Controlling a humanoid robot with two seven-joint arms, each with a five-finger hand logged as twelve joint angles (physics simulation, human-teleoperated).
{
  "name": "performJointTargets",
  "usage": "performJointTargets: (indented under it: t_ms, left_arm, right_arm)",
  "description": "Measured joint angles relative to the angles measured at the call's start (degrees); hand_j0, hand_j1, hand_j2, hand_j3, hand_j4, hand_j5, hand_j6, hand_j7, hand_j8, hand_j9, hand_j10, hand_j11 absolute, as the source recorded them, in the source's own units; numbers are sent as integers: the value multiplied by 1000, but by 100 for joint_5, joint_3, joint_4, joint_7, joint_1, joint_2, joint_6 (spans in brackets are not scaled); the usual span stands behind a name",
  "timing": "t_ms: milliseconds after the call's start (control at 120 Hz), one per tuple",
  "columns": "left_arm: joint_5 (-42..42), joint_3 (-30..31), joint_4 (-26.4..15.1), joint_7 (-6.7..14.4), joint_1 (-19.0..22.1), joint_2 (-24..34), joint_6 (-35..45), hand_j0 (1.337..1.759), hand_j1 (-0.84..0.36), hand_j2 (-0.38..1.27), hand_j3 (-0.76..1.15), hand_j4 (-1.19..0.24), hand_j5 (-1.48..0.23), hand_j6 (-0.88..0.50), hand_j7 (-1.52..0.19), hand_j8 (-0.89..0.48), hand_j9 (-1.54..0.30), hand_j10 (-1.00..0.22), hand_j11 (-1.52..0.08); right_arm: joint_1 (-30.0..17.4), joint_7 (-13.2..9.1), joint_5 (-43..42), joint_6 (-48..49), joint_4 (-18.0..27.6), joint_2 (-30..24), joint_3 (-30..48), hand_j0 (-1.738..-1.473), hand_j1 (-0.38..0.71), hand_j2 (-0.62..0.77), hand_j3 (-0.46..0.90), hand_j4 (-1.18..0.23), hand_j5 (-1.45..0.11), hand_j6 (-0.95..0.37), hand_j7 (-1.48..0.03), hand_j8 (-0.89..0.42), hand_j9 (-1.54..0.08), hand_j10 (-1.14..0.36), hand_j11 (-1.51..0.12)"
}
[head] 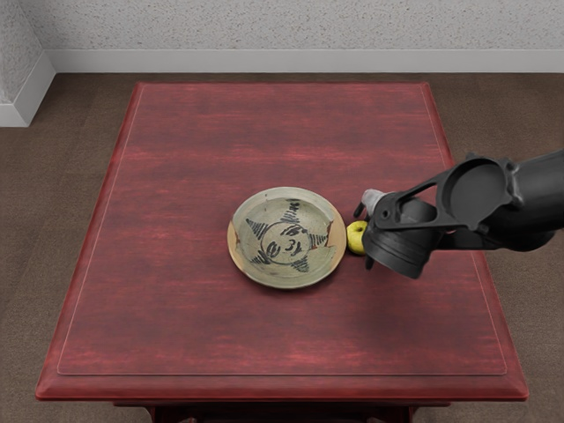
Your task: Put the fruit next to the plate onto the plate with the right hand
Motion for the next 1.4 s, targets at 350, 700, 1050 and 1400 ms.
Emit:
performJointTargets:
  t_ms: [350, 700, 1050, 1400]
  left_arm:
    - [-1, -2, 0, 0, 0, 0, 0, 1658, 69, 47, 0, -234, -304, -234, -304, -234, -304, -234, -304]
    - [1, -6, 0, -1, 0, 0, 0, 1658, 69, 47, 0, -234, -304, -234, -304, -234, -303, -234, -303]
    - [0, 0, 0, 0, 0, 0, 0, 1658, 69, 47, 0, -234, -304, -234, -304, -234, -304, -234, -303]
    - [0, -1, 0, 0, 0, 0, 0, 1658, 69, 47, 0, -234, -304, -234, -304, -234, -304, -234, -304]
  right_arm:
    - [-59, 0, 15, 0, -287, 199, -100, -1658, 151, -83, 0, -418, -543, -418, -542, -418, -543, -418, -542]
    - [-277, -48, 30, -50, -732, 484, -142, -1649, 233, -95, 1, -526, -597, -200, -1093, -213, -1108, -360, -832]
    - [-205, -11, 47, -12, -764, 358, -152, -1649, 279, 74, -1, -559, -735, -376, -928, -443, -932, -510, -813]
    - [277, 2, 162, 2, -376, -32, -254, -1654, 281, 127, 0, -567, -785, -458, -829, -580, -824, -602, -803]
